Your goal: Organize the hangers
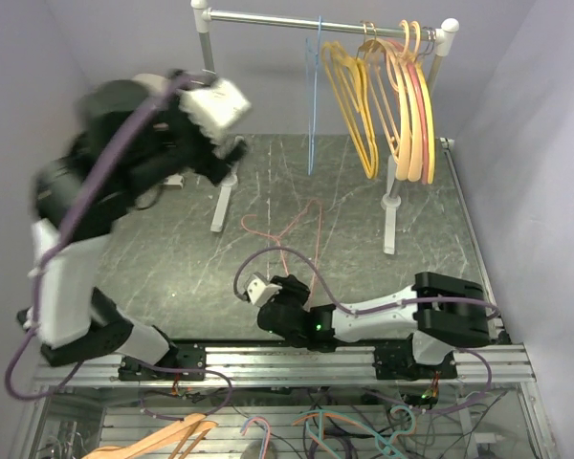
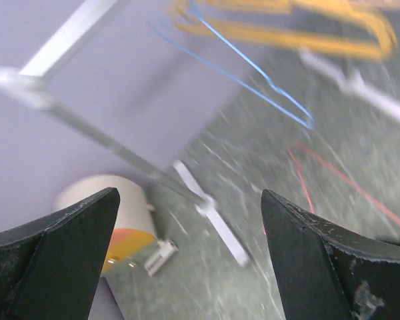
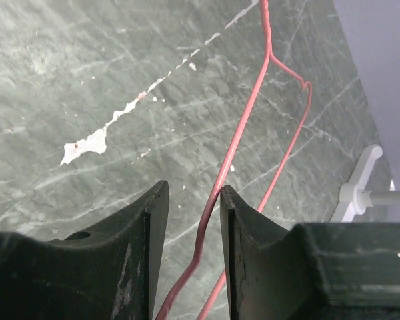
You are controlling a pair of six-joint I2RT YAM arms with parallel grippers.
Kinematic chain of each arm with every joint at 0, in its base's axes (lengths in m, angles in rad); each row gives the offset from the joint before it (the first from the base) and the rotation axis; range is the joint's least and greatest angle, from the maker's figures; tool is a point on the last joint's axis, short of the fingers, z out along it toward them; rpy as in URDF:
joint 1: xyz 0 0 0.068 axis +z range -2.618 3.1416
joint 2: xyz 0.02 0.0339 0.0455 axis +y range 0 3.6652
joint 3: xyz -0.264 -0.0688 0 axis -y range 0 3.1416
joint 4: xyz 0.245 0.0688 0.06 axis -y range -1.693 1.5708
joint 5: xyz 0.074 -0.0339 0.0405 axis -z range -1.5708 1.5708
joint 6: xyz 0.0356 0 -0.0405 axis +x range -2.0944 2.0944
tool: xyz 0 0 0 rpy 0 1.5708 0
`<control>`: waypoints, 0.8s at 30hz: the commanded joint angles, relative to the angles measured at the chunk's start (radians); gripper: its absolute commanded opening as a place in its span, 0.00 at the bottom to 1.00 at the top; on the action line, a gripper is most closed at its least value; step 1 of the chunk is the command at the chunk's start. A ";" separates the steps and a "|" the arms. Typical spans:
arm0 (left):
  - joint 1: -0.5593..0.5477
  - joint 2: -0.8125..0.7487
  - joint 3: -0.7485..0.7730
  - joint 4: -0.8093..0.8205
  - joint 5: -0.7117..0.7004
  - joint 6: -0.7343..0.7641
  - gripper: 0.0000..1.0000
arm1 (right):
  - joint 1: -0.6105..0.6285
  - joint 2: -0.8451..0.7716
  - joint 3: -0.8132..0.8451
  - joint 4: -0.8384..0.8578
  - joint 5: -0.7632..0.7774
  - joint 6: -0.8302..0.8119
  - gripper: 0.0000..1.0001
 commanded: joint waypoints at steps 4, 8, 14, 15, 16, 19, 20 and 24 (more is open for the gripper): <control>0.131 -0.092 0.178 0.059 -0.220 -0.078 0.99 | 0.000 -0.235 -0.029 0.087 -0.094 0.109 0.00; 0.254 -0.125 0.119 0.154 -0.367 -0.149 0.99 | -0.006 -0.367 -0.069 0.158 -0.212 0.138 0.00; 0.383 -0.184 0.006 0.255 -0.525 -0.206 0.99 | -0.022 -0.504 -0.092 0.222 -0.356 0.164 0.00; 0.403 -0.194 -0.007 0.263 -0.531 -0.214 0.99 | -0.026 -0.516 -0.091 0.236 -0.368 0.168 0.00; 0.418 -0.200 -0.015 0.264 -0.535 -0.217 0.99 | -0.030 -0.529 -0.087 0.245 -0.380 0.172 0.00; 0.448 -0.216 -0.018 0.255 -0.527 -0.228 0.99 | -0.037 -0.541 -0.056 0.283 -0.374 0.152 0.00; 0.454 -0.220 -0.015 0.251 -0.523 -0.229 0.99 | -0.037 -0.535 -0.036 0.294 -0.353 0.143 0.00; 0.464 -0.228 -0.002 0.257 -0.539 -0.229 0.99 | -0.038 -0.448 0.114 0.286 -0.163 0.096 0.00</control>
